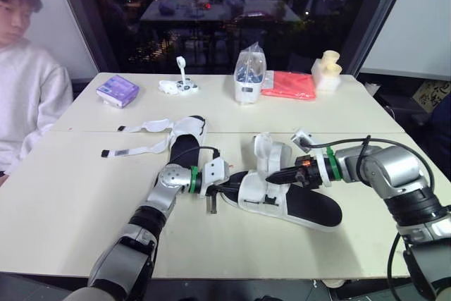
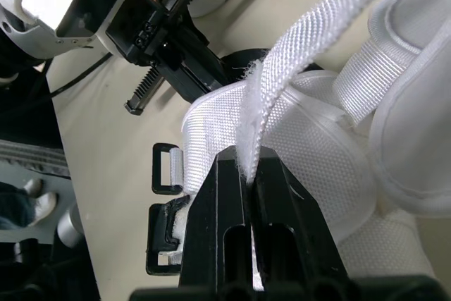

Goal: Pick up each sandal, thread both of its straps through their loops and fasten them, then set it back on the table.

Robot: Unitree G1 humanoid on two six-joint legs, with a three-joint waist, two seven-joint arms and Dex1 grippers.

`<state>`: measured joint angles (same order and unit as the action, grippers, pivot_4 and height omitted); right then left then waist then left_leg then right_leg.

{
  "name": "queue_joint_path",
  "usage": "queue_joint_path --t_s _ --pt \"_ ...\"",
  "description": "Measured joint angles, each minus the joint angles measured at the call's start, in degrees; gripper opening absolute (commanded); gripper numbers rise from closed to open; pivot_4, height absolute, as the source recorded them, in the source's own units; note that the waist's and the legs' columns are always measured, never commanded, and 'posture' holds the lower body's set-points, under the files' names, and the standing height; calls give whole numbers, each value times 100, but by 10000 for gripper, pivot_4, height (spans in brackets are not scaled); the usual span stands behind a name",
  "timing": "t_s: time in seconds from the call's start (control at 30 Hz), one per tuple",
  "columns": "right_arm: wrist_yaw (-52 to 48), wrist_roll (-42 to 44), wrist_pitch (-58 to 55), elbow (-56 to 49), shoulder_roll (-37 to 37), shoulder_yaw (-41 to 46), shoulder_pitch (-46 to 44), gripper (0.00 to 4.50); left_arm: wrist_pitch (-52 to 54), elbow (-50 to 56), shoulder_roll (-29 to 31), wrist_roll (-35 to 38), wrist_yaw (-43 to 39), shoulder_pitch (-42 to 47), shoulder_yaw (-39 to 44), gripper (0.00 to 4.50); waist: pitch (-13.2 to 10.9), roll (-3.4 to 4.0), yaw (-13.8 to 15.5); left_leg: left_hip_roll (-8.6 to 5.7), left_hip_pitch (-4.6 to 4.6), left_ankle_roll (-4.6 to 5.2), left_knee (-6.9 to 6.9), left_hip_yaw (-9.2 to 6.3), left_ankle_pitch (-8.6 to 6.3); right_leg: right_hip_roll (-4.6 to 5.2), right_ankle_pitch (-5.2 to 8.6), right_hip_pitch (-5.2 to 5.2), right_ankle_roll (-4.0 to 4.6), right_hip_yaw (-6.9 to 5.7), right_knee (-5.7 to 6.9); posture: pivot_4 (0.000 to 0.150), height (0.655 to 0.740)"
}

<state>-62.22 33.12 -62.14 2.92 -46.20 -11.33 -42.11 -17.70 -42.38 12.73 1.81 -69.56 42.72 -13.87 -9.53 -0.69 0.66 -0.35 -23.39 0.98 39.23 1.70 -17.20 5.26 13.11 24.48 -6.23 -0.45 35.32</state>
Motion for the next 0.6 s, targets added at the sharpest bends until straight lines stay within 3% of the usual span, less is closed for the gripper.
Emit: queue_joint_path --t_s 0.6 --pt "17 105 46 -1241 -91 358 586 405 79 38 3 6 -10 0 -1 0 0 0 3 0 0 0 0 0 0 -2 0 0 0 0 0 1500 7400"
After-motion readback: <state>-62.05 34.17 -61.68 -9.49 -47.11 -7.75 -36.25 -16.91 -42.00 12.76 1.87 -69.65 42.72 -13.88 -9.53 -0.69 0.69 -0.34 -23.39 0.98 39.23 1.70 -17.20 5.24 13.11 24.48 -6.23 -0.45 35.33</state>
